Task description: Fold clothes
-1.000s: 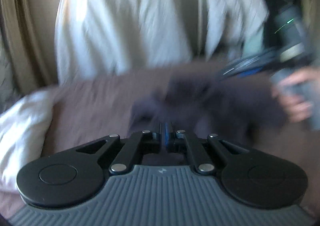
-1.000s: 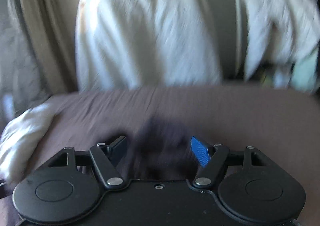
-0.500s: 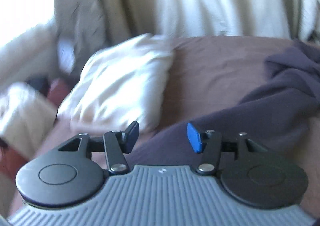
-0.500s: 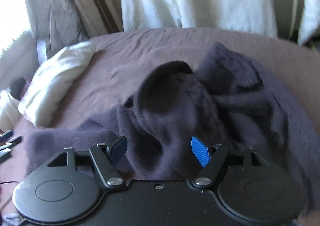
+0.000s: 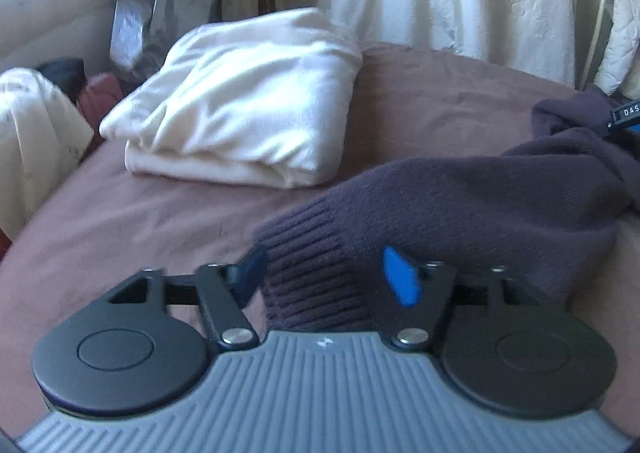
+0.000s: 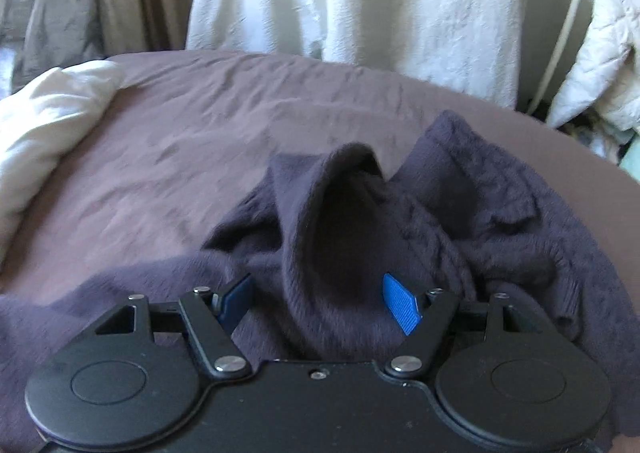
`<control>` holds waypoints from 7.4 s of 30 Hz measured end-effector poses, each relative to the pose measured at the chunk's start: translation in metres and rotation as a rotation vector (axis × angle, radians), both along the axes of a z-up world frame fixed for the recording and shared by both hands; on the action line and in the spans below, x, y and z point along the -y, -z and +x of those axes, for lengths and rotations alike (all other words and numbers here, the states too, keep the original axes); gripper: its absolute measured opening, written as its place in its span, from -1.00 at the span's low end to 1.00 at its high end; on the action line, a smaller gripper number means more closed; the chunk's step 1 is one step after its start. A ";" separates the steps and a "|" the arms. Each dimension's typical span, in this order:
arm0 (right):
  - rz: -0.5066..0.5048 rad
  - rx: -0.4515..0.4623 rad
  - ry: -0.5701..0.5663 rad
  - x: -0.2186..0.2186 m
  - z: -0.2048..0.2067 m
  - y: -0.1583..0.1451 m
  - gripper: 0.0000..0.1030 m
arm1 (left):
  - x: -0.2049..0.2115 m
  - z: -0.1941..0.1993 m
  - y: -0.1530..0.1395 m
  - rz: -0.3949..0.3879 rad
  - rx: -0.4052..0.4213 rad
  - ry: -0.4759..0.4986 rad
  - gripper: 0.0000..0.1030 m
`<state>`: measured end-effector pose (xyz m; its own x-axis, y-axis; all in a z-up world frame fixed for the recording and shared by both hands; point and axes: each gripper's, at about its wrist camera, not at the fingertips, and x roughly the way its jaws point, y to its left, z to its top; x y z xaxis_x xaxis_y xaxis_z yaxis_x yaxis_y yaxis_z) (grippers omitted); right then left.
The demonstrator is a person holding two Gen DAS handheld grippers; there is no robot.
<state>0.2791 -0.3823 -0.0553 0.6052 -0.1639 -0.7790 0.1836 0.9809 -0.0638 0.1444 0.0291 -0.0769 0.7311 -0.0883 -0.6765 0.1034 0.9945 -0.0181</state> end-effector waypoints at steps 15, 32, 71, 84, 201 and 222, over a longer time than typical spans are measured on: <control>0.057 0.362 0.100 0.061 -0.178 -0.121 -0.87 | -0.017 0.004 0.000 -0.052 0.027 -0.056 0.44; 0.001 -0.222 0.321 0.143 -0.299 -0.003 -0.42 | 0.005 0.004 0.000 -0.147 -0.024 0.016 0.65; -0.317 -0.438 0.142 0.086 -0.360 -0.025 -0.68 | 0.060 -0.026 -0.026 -0.010 -0.009 0.136 0.74; 0.079 0.005 -0.324 -0.010 -0.210 -0.043 0.64 | 0.060 -0.026 -0.024 -0.033 -0.042 0.153 0.74; 0.206 -0.018 -0.156 0.050 -0.305 0.025 0.61 | 0.093 0.094 -0.014 0.158 0.053 -0.141 -0.86; 0.299 0.056 0.017 0.109 -0.424 0.034 0.70 | 0.033 -0.021 -0.053 0.274 -0.067 -0.205 -0.17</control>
